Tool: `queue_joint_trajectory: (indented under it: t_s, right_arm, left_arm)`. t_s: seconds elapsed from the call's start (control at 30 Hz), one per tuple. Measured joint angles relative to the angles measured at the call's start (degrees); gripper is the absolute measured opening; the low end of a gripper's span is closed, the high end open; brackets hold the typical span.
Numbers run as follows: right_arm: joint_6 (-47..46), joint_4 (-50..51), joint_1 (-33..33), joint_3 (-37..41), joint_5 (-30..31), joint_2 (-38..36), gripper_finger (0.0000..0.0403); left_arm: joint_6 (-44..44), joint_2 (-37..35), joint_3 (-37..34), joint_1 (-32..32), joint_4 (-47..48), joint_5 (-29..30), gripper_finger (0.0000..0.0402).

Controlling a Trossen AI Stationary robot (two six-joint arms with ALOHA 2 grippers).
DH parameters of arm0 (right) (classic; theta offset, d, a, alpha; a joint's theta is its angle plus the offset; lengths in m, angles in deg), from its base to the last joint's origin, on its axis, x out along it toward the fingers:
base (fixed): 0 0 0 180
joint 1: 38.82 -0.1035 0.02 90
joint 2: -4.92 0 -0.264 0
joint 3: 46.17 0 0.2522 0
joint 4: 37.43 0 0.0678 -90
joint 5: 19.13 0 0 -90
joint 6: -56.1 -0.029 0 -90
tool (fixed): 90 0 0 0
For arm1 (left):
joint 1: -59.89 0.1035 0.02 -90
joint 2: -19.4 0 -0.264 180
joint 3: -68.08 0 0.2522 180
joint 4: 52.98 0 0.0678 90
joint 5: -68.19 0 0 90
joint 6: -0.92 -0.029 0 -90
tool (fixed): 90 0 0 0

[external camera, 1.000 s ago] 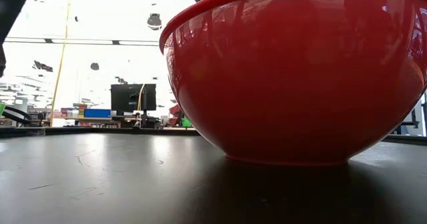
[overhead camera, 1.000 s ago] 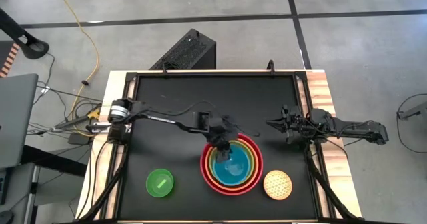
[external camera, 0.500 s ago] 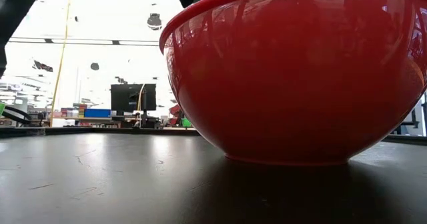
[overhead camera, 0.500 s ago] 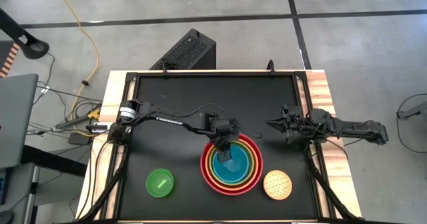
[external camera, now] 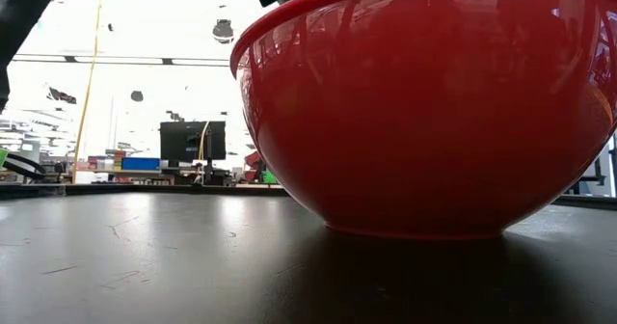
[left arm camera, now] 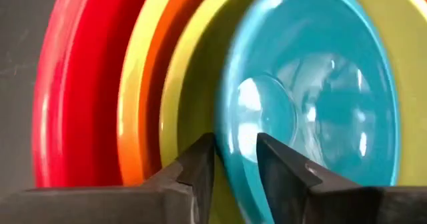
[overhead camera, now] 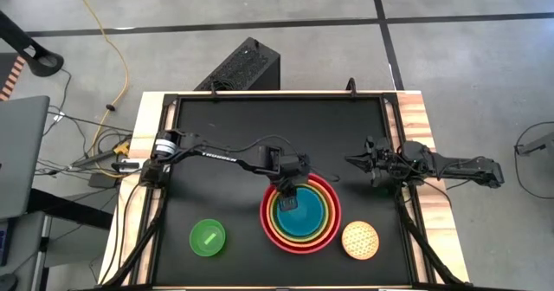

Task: Nest bowls inside each other
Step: Stack the blue bowl on top of the green bowl, then stack the orange patterned bowl on top of the blue bowl

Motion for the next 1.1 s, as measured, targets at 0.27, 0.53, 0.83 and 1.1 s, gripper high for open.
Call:
queue_joint_trajectory:
  t_s: [0.27,0.53,0.83,1.1]
  right_arm:
    - [0.0,0.0,0.0,0.0,0.0,0.0,0.0038]
    - [0.0,0.0,0.0,0.0,0.0,0.0,0.0038]
    - [0.0,-0.1,0.0,0.0,0.0,0.0,0.0038]
    - [0.0,-0.4,0.0,0.0,0.0,0.0,0.0038]
  left_arm:
    - [-3.1,0.0,9.3,0.0,12.3,0.2,0.0116]
    - [-5.6,-0.2,22.6,-0.2,30.7,2.3,0.0117]
    - [-4.5,-3.9,22.6,-9.4,54.0,11.7,0.0117]
    - [2.9,-16.9,7.1,-21.8,52.6,19.0,0.0117]
